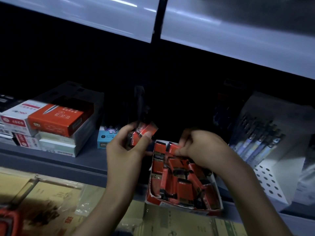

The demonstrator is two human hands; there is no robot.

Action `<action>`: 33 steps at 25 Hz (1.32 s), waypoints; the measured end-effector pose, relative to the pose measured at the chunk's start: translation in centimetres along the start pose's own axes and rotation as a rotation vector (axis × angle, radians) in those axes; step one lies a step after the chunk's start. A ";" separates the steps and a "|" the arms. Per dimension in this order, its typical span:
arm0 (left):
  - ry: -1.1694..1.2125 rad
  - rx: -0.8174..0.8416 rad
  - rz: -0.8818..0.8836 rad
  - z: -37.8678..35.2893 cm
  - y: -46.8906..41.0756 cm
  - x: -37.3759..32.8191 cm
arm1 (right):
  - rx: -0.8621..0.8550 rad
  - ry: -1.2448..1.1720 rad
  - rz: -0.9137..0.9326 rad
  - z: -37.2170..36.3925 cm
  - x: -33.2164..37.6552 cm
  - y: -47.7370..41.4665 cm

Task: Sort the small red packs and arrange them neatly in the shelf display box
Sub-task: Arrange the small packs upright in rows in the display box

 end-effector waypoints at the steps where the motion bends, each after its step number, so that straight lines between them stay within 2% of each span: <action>1: 0.001 0.000 0.005 0.0 0.0 0.0 | -0.032 -0.013 0.000 0.4 -0.1 0.1; 3: 0.004 0.000 0.012 0.1 -0.1 0.1 | -0.074 -0.068 -0.005 1.1 -0.3 0.4; 8: -0.007 0.001 0.003 0.0 0.0 -0.1 | -0.054 -0.337 -0.003 0.4 -0.2 0.5; 12: -0.026 -0.008 -0.015 0.1 -0.1 -0.1 | -0.012 -0.402 -0.005 0.1 -0.5 0.5; 15: -0.033 -0.020 -0.015 0.2 -0.1 0.2 | 0.064 -0.401 -0.002 -0.2 -0.3 0.8; 20: -0.054 -0.013 -0.033 0.1 -0.2 0.4 | -0.014 -0.422 -0.014 -0.4 -0.3 0.7; 27: -0.050 -0.004 -0.028 0.1 -0.2 0.5 | -0.052 -0.253 0.034 -0.2 -0.3 1.1; 33: -0.032 0.016 -0.033 0.0 -0.2 0.4 | -0.090 -0.318 0.086 0.1 -0.5 1.0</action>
Point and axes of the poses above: each hand's wrist, its own y-axis away from the middle knuckle, its own z-axis out of the back of the hand, x = y × z, the point moved 10 cm from there along -y, towards the middle knuckle, and after that the axes turned 1 degree about z, right-handed, at the moved point
